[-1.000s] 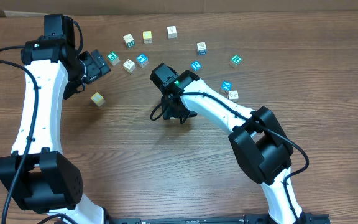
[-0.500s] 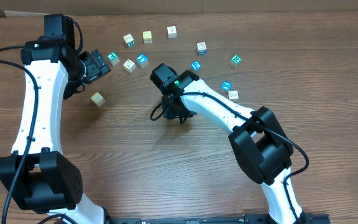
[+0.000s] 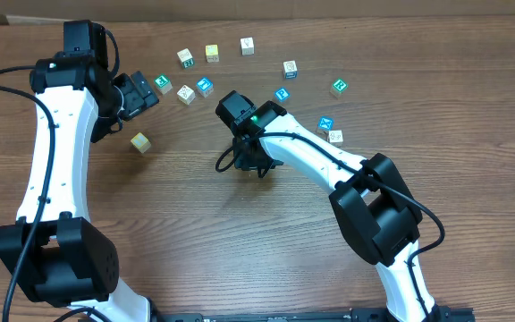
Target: Form a tower
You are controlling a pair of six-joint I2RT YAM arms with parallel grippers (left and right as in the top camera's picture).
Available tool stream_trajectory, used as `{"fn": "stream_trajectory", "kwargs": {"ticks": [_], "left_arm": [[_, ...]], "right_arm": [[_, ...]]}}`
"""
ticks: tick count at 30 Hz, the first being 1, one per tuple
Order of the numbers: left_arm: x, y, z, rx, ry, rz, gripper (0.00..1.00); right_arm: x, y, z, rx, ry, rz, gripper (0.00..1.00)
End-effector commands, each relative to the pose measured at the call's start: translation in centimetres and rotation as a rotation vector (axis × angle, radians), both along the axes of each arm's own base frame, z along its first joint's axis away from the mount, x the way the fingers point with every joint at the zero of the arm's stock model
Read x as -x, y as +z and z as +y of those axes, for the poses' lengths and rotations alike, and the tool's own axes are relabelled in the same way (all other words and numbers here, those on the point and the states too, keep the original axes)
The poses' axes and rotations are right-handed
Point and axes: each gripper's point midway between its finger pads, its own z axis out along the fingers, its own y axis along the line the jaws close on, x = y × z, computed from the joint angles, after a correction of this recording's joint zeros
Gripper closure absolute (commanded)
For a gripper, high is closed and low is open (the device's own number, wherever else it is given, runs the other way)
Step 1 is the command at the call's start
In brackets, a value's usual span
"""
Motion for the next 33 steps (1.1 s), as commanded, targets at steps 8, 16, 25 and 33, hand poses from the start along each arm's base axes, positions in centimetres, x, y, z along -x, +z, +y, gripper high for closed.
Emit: {"fn": "stream_trajectory", "kwargs": {"ticks": [8,16,25,33], "left_arm": [[0.0,-0.5,0.1,-0.011,-0.018,0.014,0.0],[0.0,-0.5,0.1,-0.011,-0.018,0.014,0.0],[0.0,-0.5,0.1,-0.011,-0.018,0.014,0.0],[0.0,-0.5,0.1,-0.011,-0.018,0.014,0.0]], "right_arm": [[0.4,0.9,-0.3,-0.006,-0.094,0.003,0.8],[0.5,0.9,-0.9,0.024,-0.096,0.0,0.79],[0.4,0.9,-1.6,0.062,-0.07,-0.01,0.79],[0.4,0.9,-1.5,0.062,-0.065,-0.011,0.78]]}}
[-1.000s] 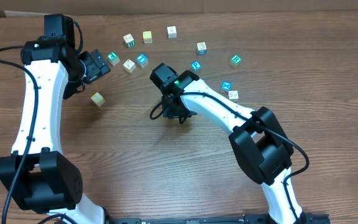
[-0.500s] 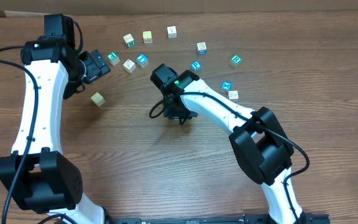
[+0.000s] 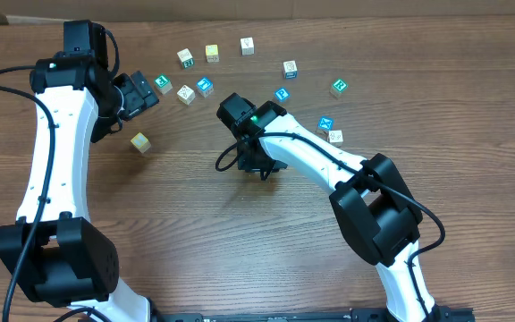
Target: Form a tower
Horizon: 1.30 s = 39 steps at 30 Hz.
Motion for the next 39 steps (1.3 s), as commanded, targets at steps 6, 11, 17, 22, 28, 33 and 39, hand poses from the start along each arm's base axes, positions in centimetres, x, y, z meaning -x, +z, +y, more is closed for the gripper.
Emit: {"fn": "stream_trajectory", "kwargs": {"ticks": [6,11,17,22,28,33,39], "left_arm": [[0.0,-0.5,0.1,-0.011,-0.018,0.014,0.0],[0.0,-0.5,0.1,-0.011,-0.018,0.014,0.01],[0.0,-0.5,0.1,-0.011,-0.018,0.014,0.0],[0.0,-0.5,0.1,-0.011,-0.018,0.014,0.0],[0.0,-0.5,0.1,-0.011,-0.018,0.014,0.0],[0.0,-0.5,0.1,-0.011,-0.018,0.014,0.01],[0.0,-0.5,0.1,-0.011,-0.018,0.014,0.0]], "right_arm": [[-0.3,1.0,0.0,-0.001,0.007,-0.03,0.72],[-0.3,1.0,0.1,-0.002,0.007,-0.031,0.63],[-0.3,1.0,0.1,-0.002,0.007,-0.031,0.48],[-0.3,1.0,0.1,-0.003,0.007,-0.032,0.37],[-0.8,1.7,0.5,-0.014,0.018,-0.048,0.22],[-2.4,5.2,1.7,-0.042,0.073,-0.101,0.15],[-3.7,9.4,1.2,-0.006,0.059,-0.17,0.14]]}}
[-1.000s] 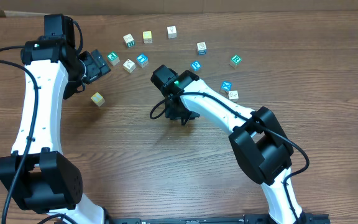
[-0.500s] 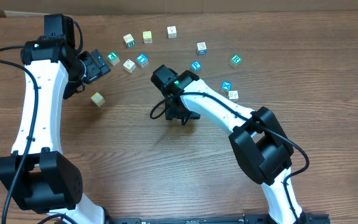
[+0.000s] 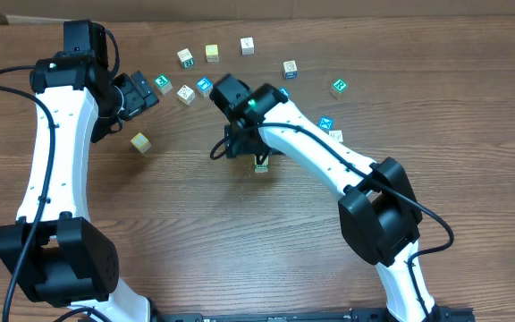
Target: Form a tower
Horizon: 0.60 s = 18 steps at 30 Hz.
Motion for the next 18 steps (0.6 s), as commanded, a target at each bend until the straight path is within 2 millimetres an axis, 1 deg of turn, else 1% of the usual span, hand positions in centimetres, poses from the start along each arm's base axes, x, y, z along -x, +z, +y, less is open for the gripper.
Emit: {"fn": "stream_trajectory", "kwargs": {"ticks": [1,2,3,4,7,13,18], "left_arm": [[0.0,-0.5,0.1,-0.011,-0.018,0.014,0.01],[0.0,-0.5,0.1,-0.011,-0.018,0.014,0.01],[0.0,-0.5,0.1,-0.011,-0.018,0.014,0.0],[0.0,-0.5,0.1,-0.011,-0.018,0.014,0.0],[0.0,-0.5,0.1,-0.011,-0.018,0.014,0.0],[0.0,-0.5,0.1,-0.011,-0.018,0.014,0.0],[0.0,-0.5,0.1,-0.011,-0.018,0.014,0.0]], "right_arm": [[-1.3,4.0,-0.1,0.005,0.003,-0.091,0.14],[-1.2,4.3,-0.2,0.007,0.003,-0.087,0.12],[-1.1,4.5,-0.3,0.012,0.003,-0.082,0.03],[-0.9,4.4,-0.4,0.017,0.003,-0.077,0.0],[-0.4,4.3,-0.8,0.035,0.004,-0.054,0.0],[0.9,3.8,-1.0,0.027,-0.007,0.009,0.0],[1.7,2.3,-1.2,0.036,-0.004,0.048,0.0]]}}
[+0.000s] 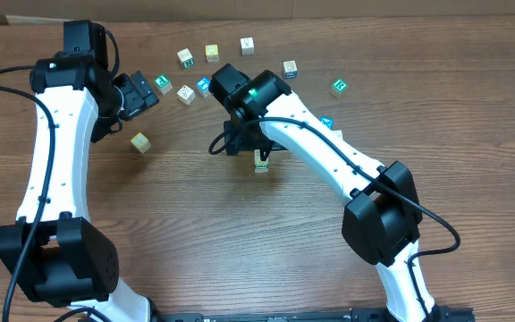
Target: Form a tower
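A small cream block with green print stands alone mid-table; from above it looks taller than one cube, and I cannot tell how many it stacks. My right gripper hovers just behind it, apart from it, jaws apparently open and empty. Loose lettered cubes lie along the back: cream, yellow, cream, cream, green, cream, green, and a blue one half hidden by the right wrist. My left gripper sits open beside the green cube.
A tan cube lies by itself below the left gripper. Another blue cube peeks out beside the right forearm. The right arm crosses the table diagonally. The table's back edge meets cardboard.
The right wrist has shifted a little farther back and up from the standing block, covering more of the blue cube behind it. The block stays where it was. The left arm is unchanged.
At first the right gripper was down at mid-table, covering the spot where the block now stands, and it stayed there a second later. Then it was farther back, with the cream block standing free in front of it. The left arm never moved.
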You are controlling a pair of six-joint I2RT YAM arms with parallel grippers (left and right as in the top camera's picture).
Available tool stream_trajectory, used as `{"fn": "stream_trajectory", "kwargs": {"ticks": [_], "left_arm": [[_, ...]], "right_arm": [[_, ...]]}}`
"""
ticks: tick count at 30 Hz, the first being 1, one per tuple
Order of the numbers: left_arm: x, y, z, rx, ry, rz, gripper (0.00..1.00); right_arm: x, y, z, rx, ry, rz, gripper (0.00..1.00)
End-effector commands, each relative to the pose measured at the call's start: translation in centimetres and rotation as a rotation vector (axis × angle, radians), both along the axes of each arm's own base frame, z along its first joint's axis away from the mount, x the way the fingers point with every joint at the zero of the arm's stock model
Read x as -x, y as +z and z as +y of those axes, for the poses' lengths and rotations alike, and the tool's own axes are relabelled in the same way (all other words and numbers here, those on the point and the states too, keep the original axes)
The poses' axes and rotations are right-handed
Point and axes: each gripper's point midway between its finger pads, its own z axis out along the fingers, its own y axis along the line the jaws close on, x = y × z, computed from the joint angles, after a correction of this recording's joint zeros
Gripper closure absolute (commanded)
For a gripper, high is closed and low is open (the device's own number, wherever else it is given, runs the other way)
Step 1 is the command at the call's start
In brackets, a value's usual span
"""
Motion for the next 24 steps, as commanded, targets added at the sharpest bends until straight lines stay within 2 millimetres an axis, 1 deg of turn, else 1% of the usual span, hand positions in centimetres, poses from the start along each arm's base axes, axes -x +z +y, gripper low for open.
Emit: {"fn": "stream_trajectory", "kwargs": {"ticks": [1,13,17,20,24], "left_arm": [[0.0,-0.5,0.1,-0.011,-0.018,0.014,0.01],[0.0,-0.5,0.1,-0.011,-0.018,0.014,0.0],[0.0,-0.5,0.0,-0.011,-0.018,0.014,0.0],[0.0,-0.5,0.1,-0.011,-0.018,0.014,0.0],[0.0,-0.5,0.1,-0.011,-0.018,0.014,0.0]], "right_arm": [[0.7,-0.2,-0.1,-0.01,-0.003,0.015,0.0],[1.1,-3.8,-0.4,-0.002,-0.026,0.027,0.0],[1.1,-4.4,-0.4,-0.002,-0.026,0.027,0.07],[1.1,-4.8,-0.4,-0.006,-0.026,0.023,0.21],[1.1,-5.2,-0.4,-0.005,-0.026,0.024,0.26]]}}
